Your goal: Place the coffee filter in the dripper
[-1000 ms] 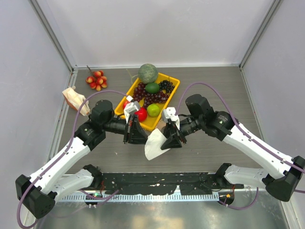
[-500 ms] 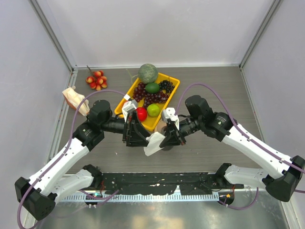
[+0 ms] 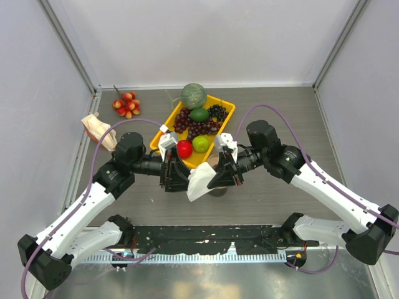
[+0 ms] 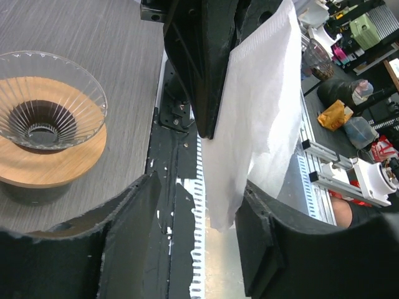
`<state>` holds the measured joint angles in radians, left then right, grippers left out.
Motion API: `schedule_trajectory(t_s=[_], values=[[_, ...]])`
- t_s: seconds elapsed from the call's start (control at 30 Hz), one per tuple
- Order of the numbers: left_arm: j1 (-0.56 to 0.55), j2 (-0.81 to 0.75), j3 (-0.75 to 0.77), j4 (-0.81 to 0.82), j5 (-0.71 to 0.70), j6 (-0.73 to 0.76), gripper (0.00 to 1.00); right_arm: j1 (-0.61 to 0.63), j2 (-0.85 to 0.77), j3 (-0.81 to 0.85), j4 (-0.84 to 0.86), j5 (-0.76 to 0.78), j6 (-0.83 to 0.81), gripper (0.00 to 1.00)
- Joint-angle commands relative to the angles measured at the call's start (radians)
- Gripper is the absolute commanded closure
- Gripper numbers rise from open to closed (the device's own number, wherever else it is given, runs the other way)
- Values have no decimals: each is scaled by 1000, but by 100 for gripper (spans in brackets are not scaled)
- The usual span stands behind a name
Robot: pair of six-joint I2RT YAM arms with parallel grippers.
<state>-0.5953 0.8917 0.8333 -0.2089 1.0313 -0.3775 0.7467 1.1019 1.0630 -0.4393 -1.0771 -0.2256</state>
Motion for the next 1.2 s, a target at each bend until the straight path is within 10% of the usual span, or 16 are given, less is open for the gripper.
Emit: schedule_trajectory(t_s=[0.0,0.1,0.3,0.37,0.5,0.87,1.03,1.17], values=[[5,-5,21,32,-5,2,45,-4,-8,-9,77,-41,43,95],[3,7,35,89,9,-53,49,-6,-1,-24,109,-38,68,95],[3,26,50,102,-5,-70,90,-7,7,0,129,9,98,86],[9,30,53,105,-13,-93,100,-12,3,12,113,34,91,62],[48,27,55,117,7,-135,100,-33,-17,34,2,74,2,45],[37,27,35,175,87,-155,100,-58,-43,28,-56,54,-54,80],[25,33,87,-10,66,-2,100,-58,-27,60,-81,52,-55,41],[-7,39,107,-121,30,112,100,-58,-22,123,-153,92,-110,43]])
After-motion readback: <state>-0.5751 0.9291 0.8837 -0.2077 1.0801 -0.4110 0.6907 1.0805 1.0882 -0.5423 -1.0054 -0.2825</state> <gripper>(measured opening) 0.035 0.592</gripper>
